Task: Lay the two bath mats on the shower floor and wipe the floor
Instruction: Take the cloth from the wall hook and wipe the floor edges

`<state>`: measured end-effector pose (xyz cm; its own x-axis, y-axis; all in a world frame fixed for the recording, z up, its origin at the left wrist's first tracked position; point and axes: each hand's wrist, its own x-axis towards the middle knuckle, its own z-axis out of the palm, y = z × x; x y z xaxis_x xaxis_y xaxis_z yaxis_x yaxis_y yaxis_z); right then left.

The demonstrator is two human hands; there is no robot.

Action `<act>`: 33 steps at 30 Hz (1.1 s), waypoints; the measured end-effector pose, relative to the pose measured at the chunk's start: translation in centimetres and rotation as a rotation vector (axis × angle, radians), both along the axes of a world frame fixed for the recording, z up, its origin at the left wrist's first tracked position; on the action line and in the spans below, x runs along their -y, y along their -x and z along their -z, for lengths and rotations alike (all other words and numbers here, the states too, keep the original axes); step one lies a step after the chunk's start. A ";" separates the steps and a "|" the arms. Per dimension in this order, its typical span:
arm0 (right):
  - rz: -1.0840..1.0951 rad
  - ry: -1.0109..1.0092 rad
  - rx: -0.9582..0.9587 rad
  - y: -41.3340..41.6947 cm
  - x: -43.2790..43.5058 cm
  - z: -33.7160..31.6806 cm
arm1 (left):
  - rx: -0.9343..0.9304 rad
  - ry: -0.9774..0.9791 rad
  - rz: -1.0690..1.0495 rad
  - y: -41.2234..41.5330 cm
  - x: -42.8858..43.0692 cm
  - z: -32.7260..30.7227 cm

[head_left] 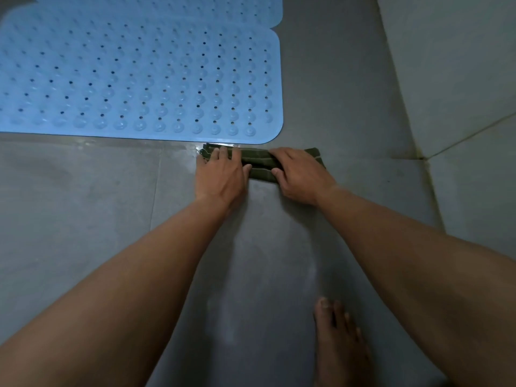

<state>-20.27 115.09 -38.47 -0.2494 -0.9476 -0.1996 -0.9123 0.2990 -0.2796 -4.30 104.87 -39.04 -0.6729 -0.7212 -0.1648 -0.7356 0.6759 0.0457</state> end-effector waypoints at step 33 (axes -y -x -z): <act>-0.017 0.024 -0.079 -7.7 4.9 2.0 | -0.057 -0.163 -0.057 -8.0 5.7 1.0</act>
<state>-12.58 110.14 -40.45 -0.2478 -0.9559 -0.1574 -0.9366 0.2779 -0.2132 3.66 99.20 -40.04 -0.6434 -0.7252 -0.2453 -0.7654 0.6135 0.1941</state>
